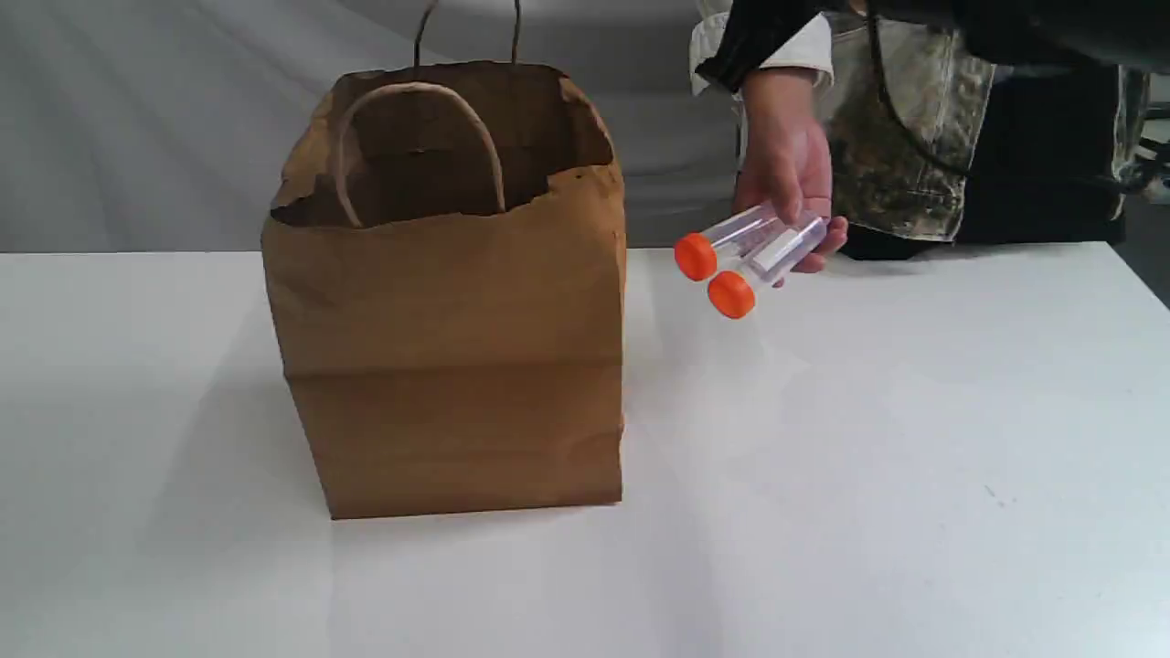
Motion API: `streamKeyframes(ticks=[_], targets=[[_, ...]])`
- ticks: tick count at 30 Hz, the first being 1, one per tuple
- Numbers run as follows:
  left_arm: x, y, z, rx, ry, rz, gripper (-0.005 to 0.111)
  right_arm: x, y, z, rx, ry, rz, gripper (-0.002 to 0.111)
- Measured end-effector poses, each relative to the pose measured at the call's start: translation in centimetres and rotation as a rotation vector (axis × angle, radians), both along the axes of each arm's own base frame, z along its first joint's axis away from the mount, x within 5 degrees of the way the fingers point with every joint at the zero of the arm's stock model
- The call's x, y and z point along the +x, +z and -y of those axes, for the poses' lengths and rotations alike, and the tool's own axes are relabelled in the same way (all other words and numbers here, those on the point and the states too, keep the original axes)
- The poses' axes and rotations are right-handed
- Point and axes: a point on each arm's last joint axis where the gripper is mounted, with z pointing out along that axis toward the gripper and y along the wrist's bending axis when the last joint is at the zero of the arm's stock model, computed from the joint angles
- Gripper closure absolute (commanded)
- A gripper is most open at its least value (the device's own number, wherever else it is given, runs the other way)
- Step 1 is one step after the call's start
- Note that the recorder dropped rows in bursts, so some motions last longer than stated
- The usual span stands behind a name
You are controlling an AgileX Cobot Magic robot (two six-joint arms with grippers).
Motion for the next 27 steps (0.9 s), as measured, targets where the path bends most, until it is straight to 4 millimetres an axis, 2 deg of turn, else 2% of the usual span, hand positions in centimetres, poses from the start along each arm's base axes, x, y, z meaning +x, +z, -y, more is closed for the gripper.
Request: streamKeyframes(ticks=[3,9,13,16,21,23,27], targets=[[0.0,0.0,0.0,0.0,0.0,0.0,0.107,0.0,0.2,0.5,-0.054,-0.119,0.036,0.108],[0.0,0.0,0.0,0.0,0.0,0.0,0.107,0.0,-0.4,1.1,0.122,-0.194,-0.065,0.108],[0.0,0.0,0.0,0.0,0.0,0.0,0.107,-0.1,-1.3,1.3,0.14,-0.209,-0.159,0.108],[0.0,0.0,0.0,0.0,0.0,0.0,0.107,-0.1,-2.3,1.4,0.089,-0.233,-0.258,0.108],[0.0,0.0,0.0,0.0,0.0,0.0,0.107,0.0,-4.1,1.2,0.014,-0.251,-0.558,0.108],[0.0,0.0,0.0,0.0,0.0,0.0,0.107,0.1,-4.0,0.8,0.056,-0.237,-0.626,0.108],[0.0,0.0,0.0,0.0,0.0,0.0,0.107,0.2,-1.6,-1.1,0.293,-0.121,-0.685,0.108]])
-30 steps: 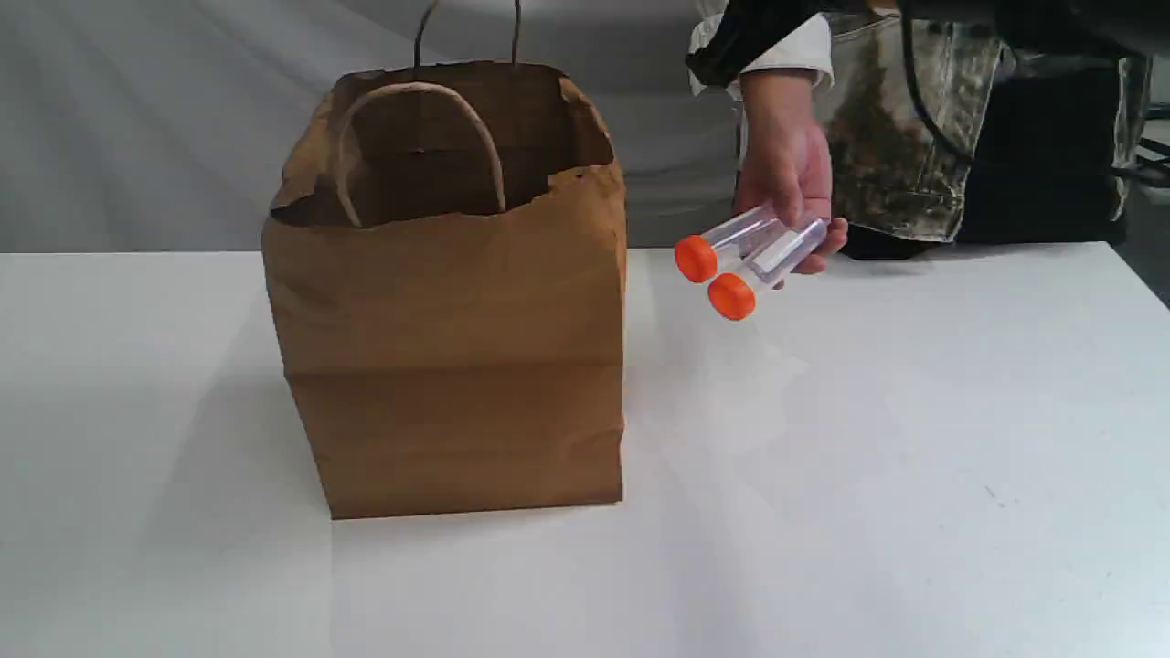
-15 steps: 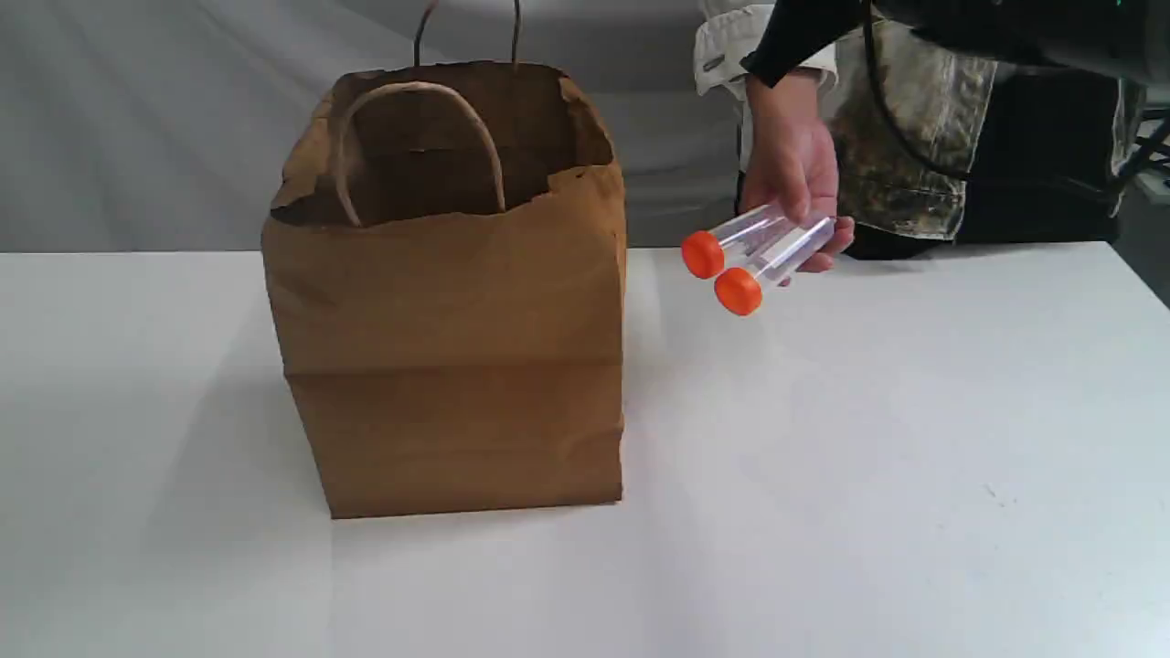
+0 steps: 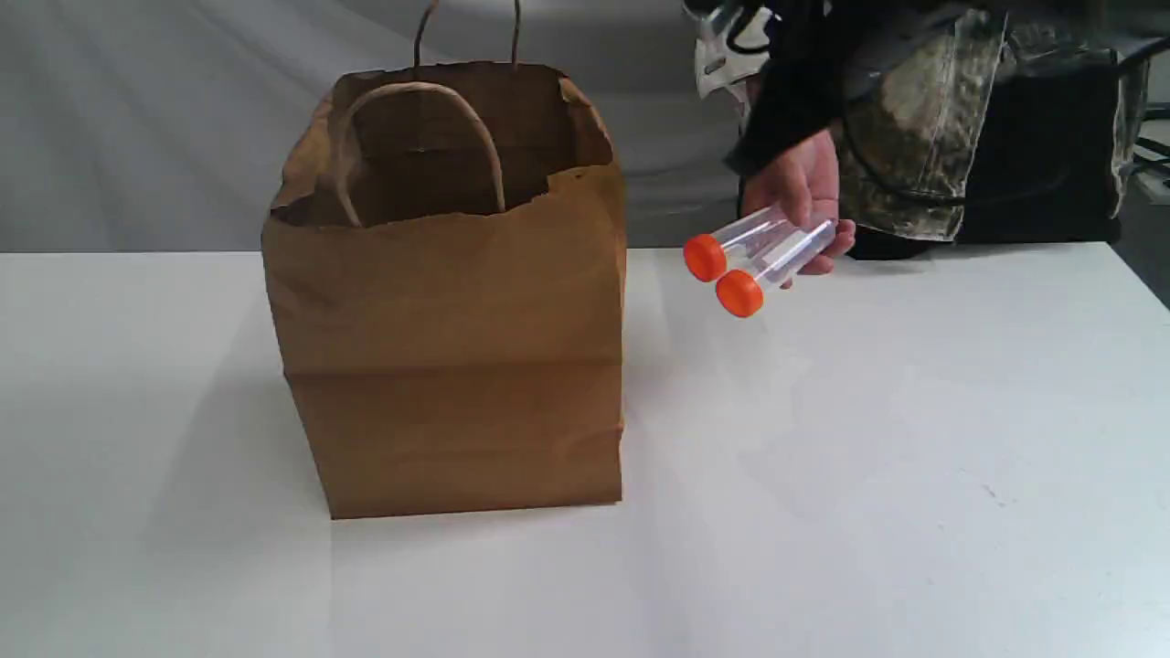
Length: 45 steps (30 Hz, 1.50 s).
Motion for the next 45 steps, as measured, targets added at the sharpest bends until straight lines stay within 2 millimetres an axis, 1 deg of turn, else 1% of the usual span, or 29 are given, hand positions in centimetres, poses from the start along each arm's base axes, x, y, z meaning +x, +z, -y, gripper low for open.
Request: streamKeyframes(ticks=[1,3,7,11,13,16,19,22,24,29,33,36,45], targets=[[0.0,0.0,0.0,0.0,0.0,0.0,0.107,0.0,0.5,-0.3,0.035,0.012,-0.001,0.108],[0.0,0.0,0.0,0.0,0.0,0.0,0.107,-0.3,2.1,-1.3,0.161,0.059,-0.014,0.108],[0.0,0.0,0.0,0.0,0.0,0.0,0.107,-0.4,3.1,-2.8,0.289,0.147,-0.092,0.108],[0.0,0.0,0.0,0.0,0.0,0.0,0.107,0.3,2.3,-3.6,0.32,0.192,-0.156,0.108],[0.0,0.0,0.0,0.0,0.0,0.0,0.107,0.7,1.7,-3.8,0.324,0.195,-0.162,0.104],[0.0,0.0,0.0,0.0,0.0,0.0,0.107,1.3,1.4,-4.1,0.33,0.205,-0.149,0.09],[0.0,0.0,0.0,0.0,0.0,0.0,0.107,1.8,1.1,-4.2,0.344,0.204,-0.121,0.069],[0.0,0.0,0.0,0.0,0.0,0.0,0.107,2.2,1.3,-4.3,0.359,0.205,-0.075,0.046],[0.0,0.0,0.0,0.0,0.0,0.0,0.107,2.3,1.5,-4.4,0.376,0.21,-0.055,0.04],[0.0,0.0,0.0,0.0,0.0,0.0,0.107,2.5,1.5,-5.1,0.396,0.221,-0.018,0.04],[0.0,0.0,0.0,0.0,0.0,0.0,0.107,2.7,0.4,-6.0,0.386,0.24,-0.024,0.04],[0.0,0.0,0.0,0.0,0.0,0.0,0.107,3.3,-0.7,-6.3,0.389,0.234,-0.018,0.04],[0.0,0.0,0.0,0.0,0.0,0.0,0.107,4.5,-2.5,-6.5,0.387,0.213,0.004,0.04]])
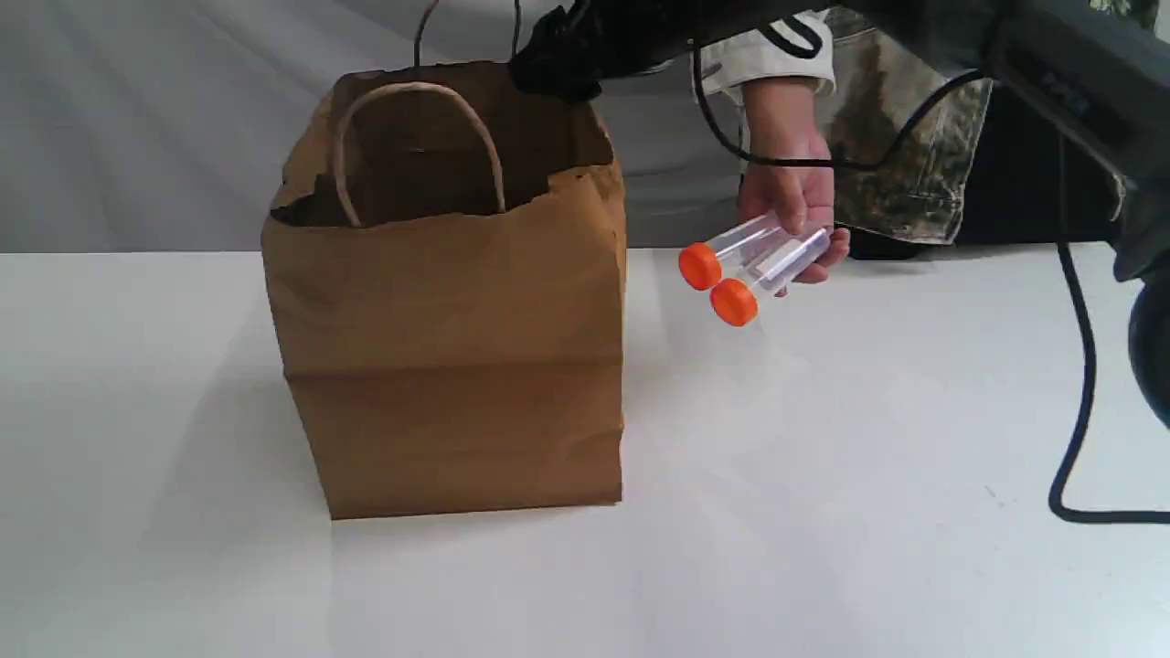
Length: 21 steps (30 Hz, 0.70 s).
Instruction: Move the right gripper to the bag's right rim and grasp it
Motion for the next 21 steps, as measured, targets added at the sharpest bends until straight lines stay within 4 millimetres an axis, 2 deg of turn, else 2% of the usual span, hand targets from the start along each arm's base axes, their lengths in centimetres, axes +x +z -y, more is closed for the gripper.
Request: streamKeyframes(ticks=[13,21], targets=[[0.0,0.0,0.0,0.0,0.0,0.0,0.107,1.4,-3.3,-0.5,0.002,-0.001,-0.013,0.042],[0.0,0.0,0.0,0.002,0.0,0.0,0.107,1.4,-3.6,-0.6,0.014,-0.002,-0.021,0.059]])
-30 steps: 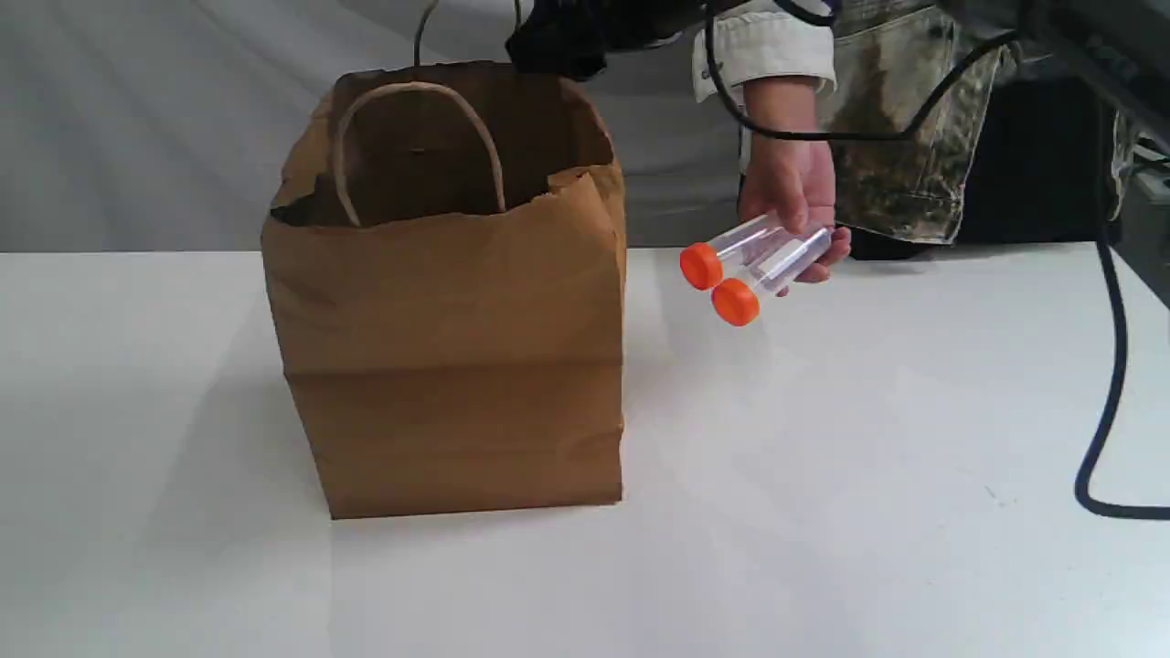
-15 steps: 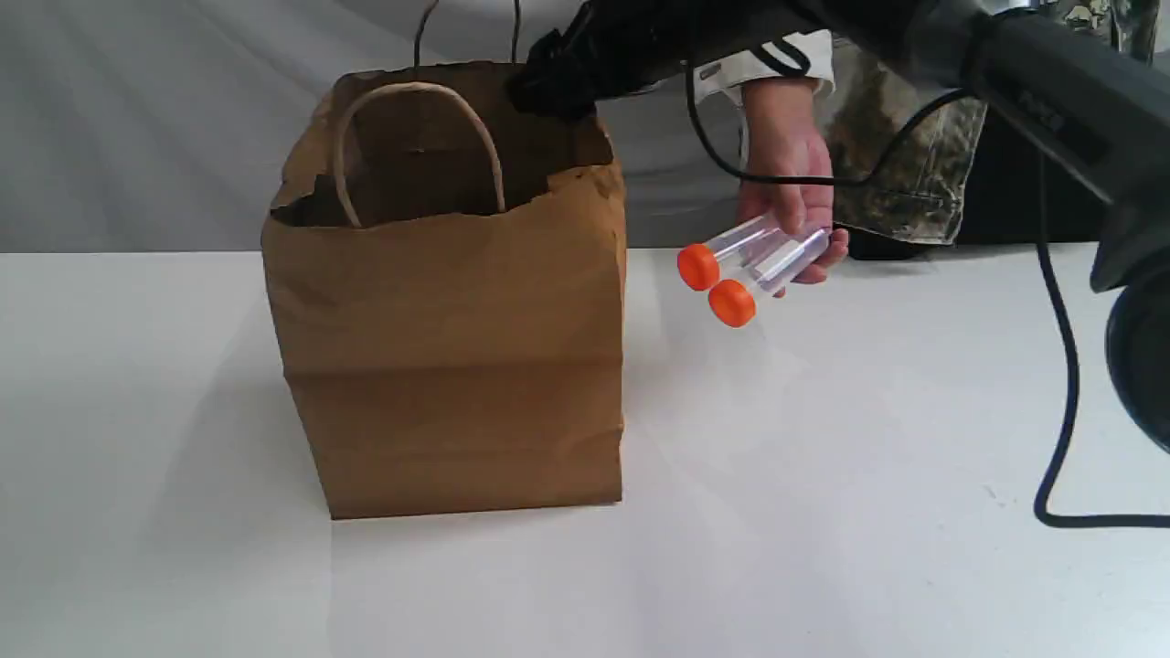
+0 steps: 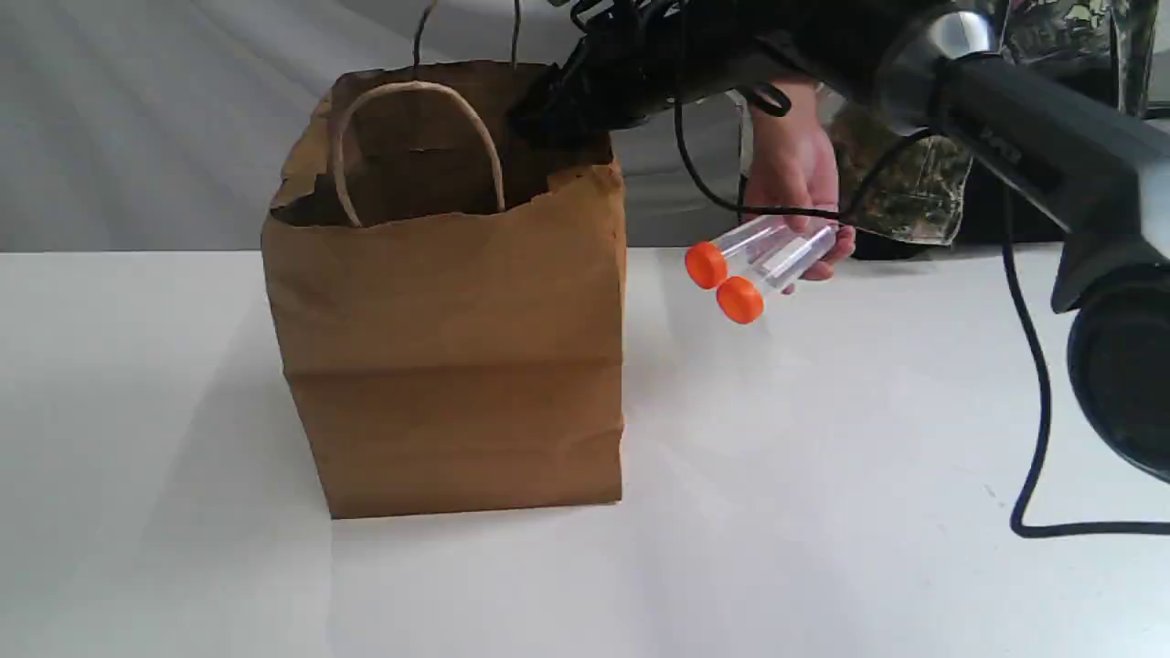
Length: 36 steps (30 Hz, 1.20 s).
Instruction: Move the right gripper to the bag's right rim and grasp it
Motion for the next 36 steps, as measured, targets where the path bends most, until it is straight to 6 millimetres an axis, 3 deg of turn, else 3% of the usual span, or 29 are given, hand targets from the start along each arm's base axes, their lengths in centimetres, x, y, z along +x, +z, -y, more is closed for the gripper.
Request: streamKeyframes(ticks=[18,23,29,36], targets=[[0.0,0.0,0.0,0.0,0.0,0.0,0.107,-0.4,-0.3,-0.1,-0.012,0.033,-0.044,0.067],[0.0,0.0,0.0,0.0,0.0,0.0,0.107,-0.6,-0.9,0.2,-0.103,0.058,-0.061,0.066],[0.0,0.0,0.0,0.0,0.0,0.0,0.107,-0.5,-0.7,2.3,-0.171,0.06,-0.093,0.06],[0.0,0.0,0.0,0.0,0.0,0.0,0.107,0.7,0.8,6.9,-0.017,0.017,-0.1,0.064]])
